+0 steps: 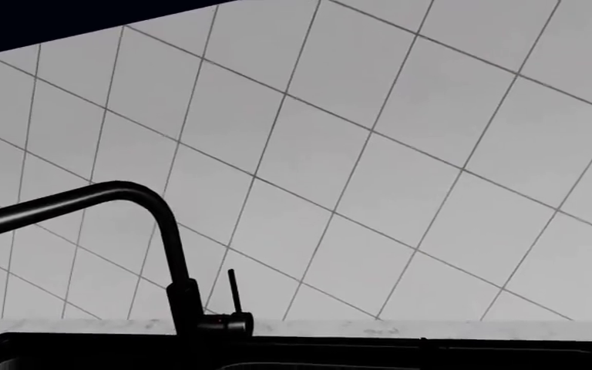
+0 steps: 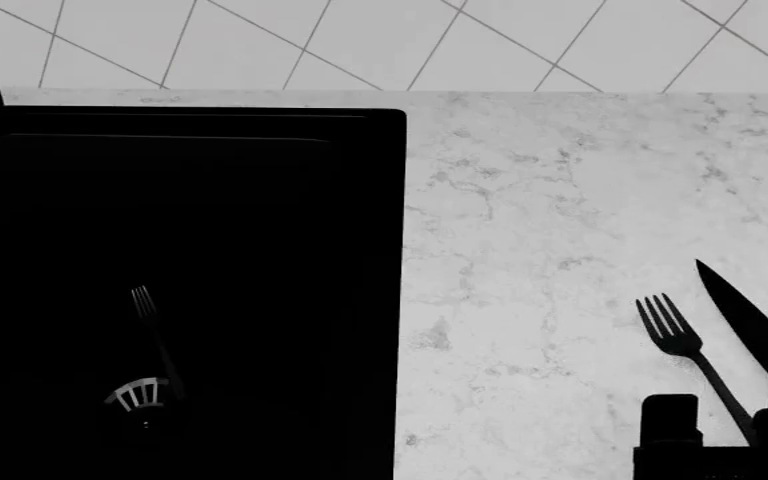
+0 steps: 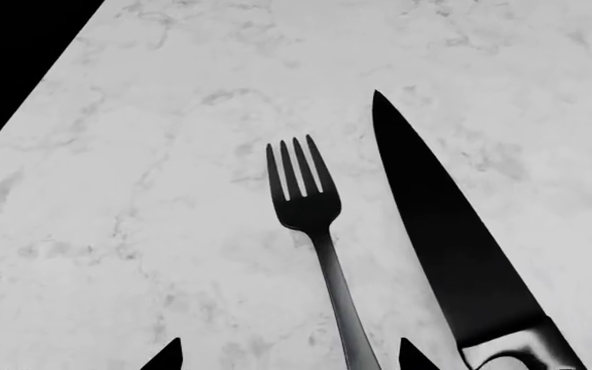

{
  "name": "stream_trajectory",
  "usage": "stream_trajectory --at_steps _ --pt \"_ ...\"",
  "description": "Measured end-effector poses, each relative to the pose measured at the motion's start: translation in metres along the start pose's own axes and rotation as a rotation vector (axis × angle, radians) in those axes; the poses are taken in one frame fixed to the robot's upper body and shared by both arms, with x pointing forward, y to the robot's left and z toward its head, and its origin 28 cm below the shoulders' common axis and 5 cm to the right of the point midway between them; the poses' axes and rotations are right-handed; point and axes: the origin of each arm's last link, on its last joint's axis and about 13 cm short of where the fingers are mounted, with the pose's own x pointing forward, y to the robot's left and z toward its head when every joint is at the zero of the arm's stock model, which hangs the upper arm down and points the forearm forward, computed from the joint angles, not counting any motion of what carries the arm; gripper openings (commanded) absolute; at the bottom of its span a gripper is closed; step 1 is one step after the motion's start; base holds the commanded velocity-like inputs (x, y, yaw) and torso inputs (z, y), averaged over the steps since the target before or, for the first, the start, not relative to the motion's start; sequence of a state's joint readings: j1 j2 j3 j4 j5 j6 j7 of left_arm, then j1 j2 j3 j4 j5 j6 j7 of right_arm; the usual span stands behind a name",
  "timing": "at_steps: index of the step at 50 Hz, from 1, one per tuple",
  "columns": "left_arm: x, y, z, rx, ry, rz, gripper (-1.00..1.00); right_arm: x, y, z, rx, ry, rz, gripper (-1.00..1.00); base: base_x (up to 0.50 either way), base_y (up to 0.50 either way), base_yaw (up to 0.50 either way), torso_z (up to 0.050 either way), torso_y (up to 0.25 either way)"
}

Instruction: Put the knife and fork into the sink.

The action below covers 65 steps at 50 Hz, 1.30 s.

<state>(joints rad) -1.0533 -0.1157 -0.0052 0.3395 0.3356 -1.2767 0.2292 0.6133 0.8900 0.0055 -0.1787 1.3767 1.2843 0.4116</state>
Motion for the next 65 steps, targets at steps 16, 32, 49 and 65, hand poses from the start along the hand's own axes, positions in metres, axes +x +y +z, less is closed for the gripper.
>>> stream_trajectory --at_steps 16,32,49,65 --pt "-0.002 0.001 -0.004 -0.003 0.006 0.002 1.0 0.007 -0.004 -0.004 0.012 0.028 -0.01 1.0 0.0 0.0 0.0 0.0 0.0" --pt "-0.003 0.001 -0.007 -0.005 0.012 0.003 1.0 0.009 -0.006 -0.005 0.001 0.022 -0.04 -1.0 0.0 0.0 0.0 0.0 0.0" --pt "-0.003 0.001 -0.007 -0.004 0.011 0.004 1.0 0.016 0.009 0.01 -0.185 -0.027 0.004 -1.0 0.0 0.0 0.0 0.0 0.0" --pt "-0.003 0.002 -0.004 0.002 0.006 0.002 1.0 0.012 0.057 0.057 -0.394 -0.126 0.17 -1.0 0.0 0.0 0.0 0.0 0.0"
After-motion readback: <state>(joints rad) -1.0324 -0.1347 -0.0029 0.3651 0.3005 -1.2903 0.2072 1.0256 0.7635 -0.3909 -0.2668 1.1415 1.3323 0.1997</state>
